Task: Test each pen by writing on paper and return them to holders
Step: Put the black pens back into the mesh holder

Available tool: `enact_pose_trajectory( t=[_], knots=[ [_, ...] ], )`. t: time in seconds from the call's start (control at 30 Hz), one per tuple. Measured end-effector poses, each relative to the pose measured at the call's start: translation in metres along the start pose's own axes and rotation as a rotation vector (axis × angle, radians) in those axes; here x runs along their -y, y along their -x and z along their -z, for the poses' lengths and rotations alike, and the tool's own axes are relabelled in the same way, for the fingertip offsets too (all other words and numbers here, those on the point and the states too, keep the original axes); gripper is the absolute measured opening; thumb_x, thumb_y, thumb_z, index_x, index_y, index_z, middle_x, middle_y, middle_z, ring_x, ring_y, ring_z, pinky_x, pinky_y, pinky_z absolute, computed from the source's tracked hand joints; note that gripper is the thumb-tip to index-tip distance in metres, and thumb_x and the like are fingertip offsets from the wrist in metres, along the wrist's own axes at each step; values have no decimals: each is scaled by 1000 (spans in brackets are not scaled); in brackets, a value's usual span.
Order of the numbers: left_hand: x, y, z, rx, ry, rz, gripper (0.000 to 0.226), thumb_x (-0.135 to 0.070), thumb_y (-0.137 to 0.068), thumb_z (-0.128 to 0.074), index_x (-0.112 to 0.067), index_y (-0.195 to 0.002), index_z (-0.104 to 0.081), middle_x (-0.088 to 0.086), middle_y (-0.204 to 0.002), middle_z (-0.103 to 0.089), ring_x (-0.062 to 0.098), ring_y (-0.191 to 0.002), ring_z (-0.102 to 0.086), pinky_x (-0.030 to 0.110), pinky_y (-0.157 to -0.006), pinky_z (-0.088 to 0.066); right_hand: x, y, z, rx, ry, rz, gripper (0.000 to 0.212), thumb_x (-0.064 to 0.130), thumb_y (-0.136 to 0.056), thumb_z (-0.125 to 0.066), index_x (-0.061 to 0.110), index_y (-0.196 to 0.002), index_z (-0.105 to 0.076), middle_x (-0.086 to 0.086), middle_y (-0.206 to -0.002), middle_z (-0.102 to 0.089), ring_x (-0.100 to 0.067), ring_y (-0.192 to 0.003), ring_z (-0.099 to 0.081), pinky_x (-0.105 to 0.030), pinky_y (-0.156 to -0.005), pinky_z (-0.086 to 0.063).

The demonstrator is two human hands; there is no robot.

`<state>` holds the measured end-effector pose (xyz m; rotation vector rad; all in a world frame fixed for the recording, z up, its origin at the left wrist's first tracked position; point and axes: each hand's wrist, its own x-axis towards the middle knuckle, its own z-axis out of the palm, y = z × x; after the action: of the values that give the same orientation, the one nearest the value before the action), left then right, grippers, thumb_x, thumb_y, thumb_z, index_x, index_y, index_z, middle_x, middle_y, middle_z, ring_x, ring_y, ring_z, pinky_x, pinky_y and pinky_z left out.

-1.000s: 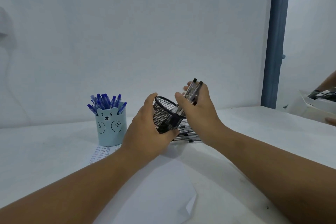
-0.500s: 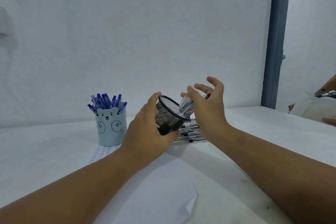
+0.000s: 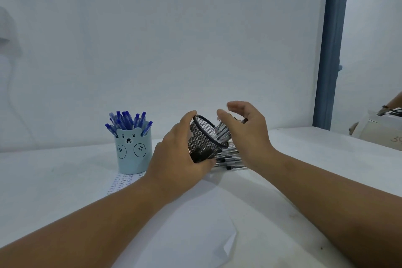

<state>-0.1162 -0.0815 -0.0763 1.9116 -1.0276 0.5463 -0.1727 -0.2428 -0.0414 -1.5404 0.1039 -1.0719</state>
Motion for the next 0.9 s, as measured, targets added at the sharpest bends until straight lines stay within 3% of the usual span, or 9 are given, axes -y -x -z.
enact_pose_trajectory(
  t=[0.13, 0.3, 0.4, 0.53, 0.6, 0.7, 0.77, 0.83, 0.9],
  knots=[
    [1, 1, 0, 20, -15, -16, 102, -45, -63, -79, -50, -148, -22, -12, -131, -54, 10, -127, -53, 44, -100, -51, -5, 1, 2, 153, -12, -45, 43, 15, -77, -87, 27, -114, -68, -5, -102, -71, -19, -90, -72, -43, -84, -61],
    [7, -2, 1, -7, 17, 11, 103, -47, -60, -80, -48, -148, -25, -11, -128, -59, 12, -120, -59, 44, -95, -54, -5, 0, 0, 232, 66, 7, 36, 28, -85, -80, 29, -119, -66, 3, -114, -70, -13, -104, -68, -32, -91, -57],
    [6, -2, 1, -9, 17, -7, 102, -47, -62, -81, -49, -148, -25, -12, -129, -58, 10, -122, -58, 44, -95, -54, -5, -1, 1, 193, 112, 41, 31, 18, -84, -79, 28, -112, -68, 3, -101, -67, -9, -86, -65, -29, -78, -56],
    [0, -2, -2, -21, 12, -14, 101, -45, -65, -81, -50, -148, -24, -13, -131, -56, 8, -128, -52, 45, -101, -50, -1, -3, 1, 65, 59, 52, 19, 10, -80, -73, 22, -88, -60, 0, -86, -62, -22, -71, -63, -43, -69, -57],
    [-1, -1, -2, -21, 13, -11, 101, -45, -65, -81, -49, -148, -23, -13, -131, -56, 8, -129, -51, 46, -102, -49, -1, -4, 1, 83, 28, 30, 15, 13, -86, -72, 19, -85, -59, -2, -84, -62, -32, -78, -67, -43, -71, -56],
    [2, -2, 1, -21, 5, 20, 102, -47, -63, -80, -50, -147, -23, -11, -131, -57, 10, -129, -52, 47, -101, -49, 0, -4, 2, 156, 86, 64, 3, 27, -95, -68, 24, -94, -68, 0, -94, -69, -26, -93, -68, -39, -83, -55],
    [5, -3, 2, -32, 19, 42, 103, -49, -60, -80, -51, -146, -24, -9, -126, -60, 13, -121, -59, 46, -98, -52, -1, -6, 4, 254, 176, 32, 25, 44, -101, -53, 29, -117, -67, 9, -117, -66, -13, -109, -61, -32, -96, -49],
    [7, -6, 3, -47, 30, 69, 103, -51, -59, -80, -51, -146, -25, -7, -124, -62, 16, -114, -63, 46, -96, -54, 1, -12, 7, 273, 188, -54, 55, 64, -102, -30, 31, -141, -51, 9, -138, -54, -12, -127, -49, -39, -110, -38],
    [10, -7, 3, -61, 37, 98, 104, -50, -60, -81, -49, -147, -24, -6, -123, -62, 16, -113, -62, 46, -96, -53, 3, -20, 15, 253, 113, -107, 63, 65, -101, -15, 29, -142, -47, 2, -136, -56, -20, -123, -52, -46, -108, -41]
  ],
)
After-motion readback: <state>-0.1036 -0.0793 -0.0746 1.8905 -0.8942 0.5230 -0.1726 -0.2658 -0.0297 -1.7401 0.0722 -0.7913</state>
